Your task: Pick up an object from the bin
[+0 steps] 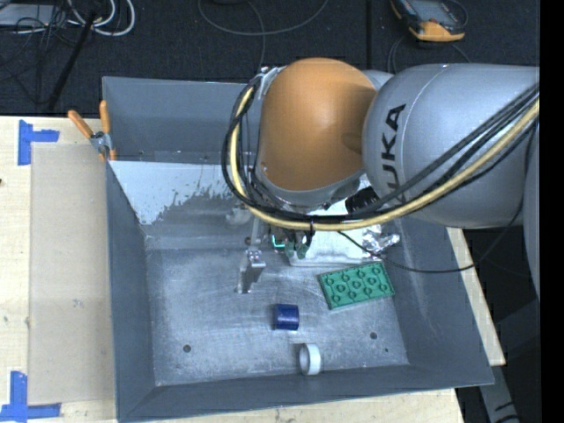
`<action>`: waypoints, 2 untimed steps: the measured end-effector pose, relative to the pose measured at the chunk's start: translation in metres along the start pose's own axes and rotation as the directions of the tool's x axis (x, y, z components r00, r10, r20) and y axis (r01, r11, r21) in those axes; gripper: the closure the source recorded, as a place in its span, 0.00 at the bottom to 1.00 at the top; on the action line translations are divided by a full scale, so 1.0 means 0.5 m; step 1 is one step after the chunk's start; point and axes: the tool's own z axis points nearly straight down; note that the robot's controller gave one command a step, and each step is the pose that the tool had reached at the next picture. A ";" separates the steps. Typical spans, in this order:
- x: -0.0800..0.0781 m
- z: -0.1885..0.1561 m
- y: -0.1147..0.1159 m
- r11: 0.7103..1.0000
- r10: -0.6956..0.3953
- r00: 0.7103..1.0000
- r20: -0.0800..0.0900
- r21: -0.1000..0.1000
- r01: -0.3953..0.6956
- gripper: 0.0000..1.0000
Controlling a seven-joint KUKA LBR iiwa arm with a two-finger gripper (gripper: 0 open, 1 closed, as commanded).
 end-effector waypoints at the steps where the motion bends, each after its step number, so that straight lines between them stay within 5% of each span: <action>1: 0.000 0.167 -0.190 1.000 0.006 1.000 0.000 0.003 -0.006 0.00; 2: 0.038 0.333 -0.140 0.994 0.107 0.994 0.014 -0.003 -0.107 0.00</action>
Offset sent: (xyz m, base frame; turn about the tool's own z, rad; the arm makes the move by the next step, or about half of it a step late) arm 0.0013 -0.0901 -0.0781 -0.0007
